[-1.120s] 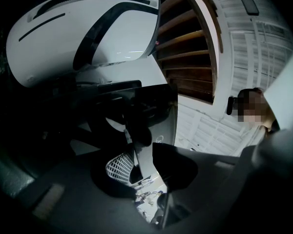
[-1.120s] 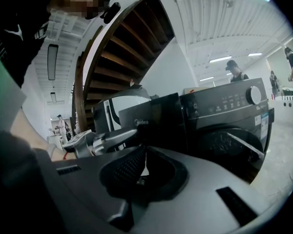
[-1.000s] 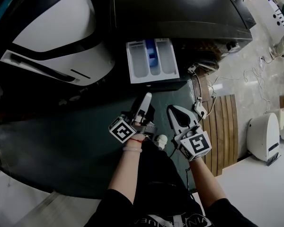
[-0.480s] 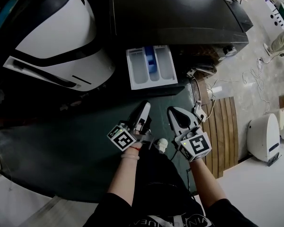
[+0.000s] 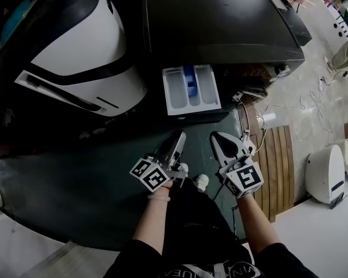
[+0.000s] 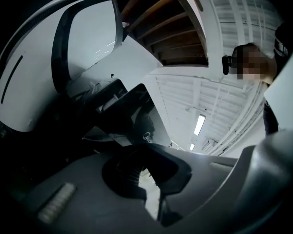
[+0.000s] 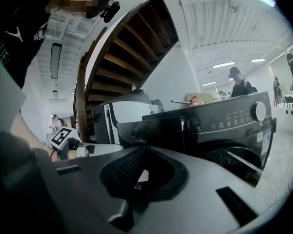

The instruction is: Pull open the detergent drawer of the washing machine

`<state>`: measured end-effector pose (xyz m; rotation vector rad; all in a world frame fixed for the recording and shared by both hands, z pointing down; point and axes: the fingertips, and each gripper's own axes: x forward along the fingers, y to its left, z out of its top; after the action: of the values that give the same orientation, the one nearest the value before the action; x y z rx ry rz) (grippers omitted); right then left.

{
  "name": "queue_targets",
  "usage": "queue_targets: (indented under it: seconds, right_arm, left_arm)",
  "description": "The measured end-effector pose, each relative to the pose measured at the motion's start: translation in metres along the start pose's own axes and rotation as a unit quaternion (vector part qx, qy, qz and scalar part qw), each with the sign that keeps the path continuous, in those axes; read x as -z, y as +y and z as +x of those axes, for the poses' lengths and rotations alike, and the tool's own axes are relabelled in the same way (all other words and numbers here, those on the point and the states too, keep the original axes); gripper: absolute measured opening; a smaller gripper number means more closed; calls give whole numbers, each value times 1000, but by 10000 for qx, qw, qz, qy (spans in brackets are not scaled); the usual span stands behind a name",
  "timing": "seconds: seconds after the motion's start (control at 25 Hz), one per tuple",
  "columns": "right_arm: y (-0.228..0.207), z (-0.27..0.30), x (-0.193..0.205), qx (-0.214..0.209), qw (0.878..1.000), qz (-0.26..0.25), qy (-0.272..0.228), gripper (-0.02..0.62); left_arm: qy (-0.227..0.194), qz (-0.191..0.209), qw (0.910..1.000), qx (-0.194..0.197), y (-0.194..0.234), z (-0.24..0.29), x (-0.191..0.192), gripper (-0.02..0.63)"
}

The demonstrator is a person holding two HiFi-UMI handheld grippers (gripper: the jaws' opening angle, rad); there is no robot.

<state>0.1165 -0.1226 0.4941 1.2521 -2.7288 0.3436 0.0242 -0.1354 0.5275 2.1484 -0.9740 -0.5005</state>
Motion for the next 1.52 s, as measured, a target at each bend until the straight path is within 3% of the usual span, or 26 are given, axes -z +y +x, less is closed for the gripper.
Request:
queue_targets:
  seconds: [0.56,0.96,1.52]
  right_arm:
    - [3,-17,-43,-26,9997,-164,-175,12]
    - [9,-22,-67,-130,9992,-264,-273,12]
    - [25,-32,-106,-117,9983,-424,-386,12]
  left_arm:
    - [142,1070,9933,-412,-28,-17,-46,9]
    - [260,1822,9780,-978,-36,-30,-74,9]
    - [420,2659,9581,-980,-72,-41,-114,9]
